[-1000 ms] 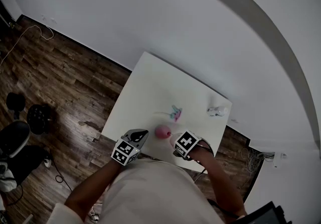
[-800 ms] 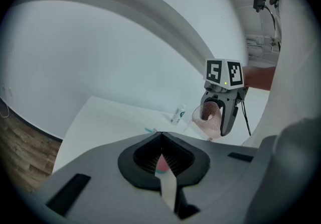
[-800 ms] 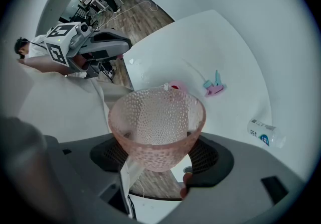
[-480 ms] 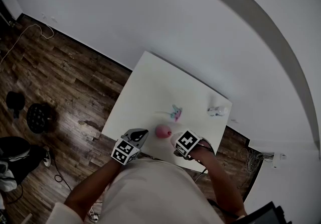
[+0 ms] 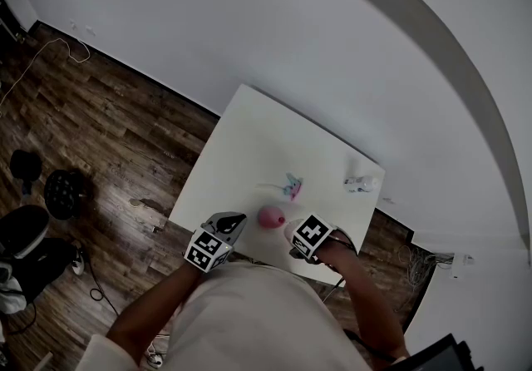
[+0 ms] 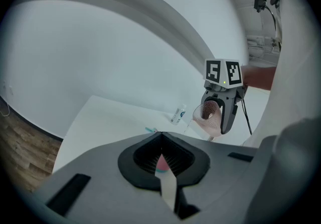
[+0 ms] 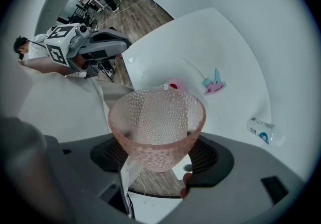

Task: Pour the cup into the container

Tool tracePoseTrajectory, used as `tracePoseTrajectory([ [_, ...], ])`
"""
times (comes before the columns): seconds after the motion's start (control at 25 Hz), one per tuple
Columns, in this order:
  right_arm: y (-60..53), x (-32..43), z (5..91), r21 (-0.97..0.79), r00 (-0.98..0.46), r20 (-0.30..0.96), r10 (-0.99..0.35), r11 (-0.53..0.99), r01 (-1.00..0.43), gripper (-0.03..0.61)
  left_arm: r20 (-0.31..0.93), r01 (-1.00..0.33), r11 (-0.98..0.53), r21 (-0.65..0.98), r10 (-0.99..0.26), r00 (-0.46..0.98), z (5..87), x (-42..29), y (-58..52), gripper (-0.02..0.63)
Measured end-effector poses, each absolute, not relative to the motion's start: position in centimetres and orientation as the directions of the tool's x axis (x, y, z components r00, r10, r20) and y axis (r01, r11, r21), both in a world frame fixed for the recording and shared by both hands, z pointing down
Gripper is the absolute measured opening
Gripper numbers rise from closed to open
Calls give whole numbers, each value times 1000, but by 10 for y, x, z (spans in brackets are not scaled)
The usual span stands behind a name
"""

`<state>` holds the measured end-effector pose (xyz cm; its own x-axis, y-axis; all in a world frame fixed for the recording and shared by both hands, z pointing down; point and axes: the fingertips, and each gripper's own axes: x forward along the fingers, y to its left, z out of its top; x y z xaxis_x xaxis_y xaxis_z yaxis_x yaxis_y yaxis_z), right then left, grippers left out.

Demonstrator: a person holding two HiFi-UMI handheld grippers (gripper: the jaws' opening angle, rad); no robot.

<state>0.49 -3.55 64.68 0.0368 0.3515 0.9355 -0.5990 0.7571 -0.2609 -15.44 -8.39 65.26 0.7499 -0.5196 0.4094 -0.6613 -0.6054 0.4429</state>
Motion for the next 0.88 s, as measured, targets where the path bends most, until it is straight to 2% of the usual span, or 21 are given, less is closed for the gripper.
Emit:
tracePoseTrajectory([
  [0.88,-36,4,645,-267,47,931,363,762,-591,357,406,-662,-602,446,-523,750,653,-153,-83,11],
])
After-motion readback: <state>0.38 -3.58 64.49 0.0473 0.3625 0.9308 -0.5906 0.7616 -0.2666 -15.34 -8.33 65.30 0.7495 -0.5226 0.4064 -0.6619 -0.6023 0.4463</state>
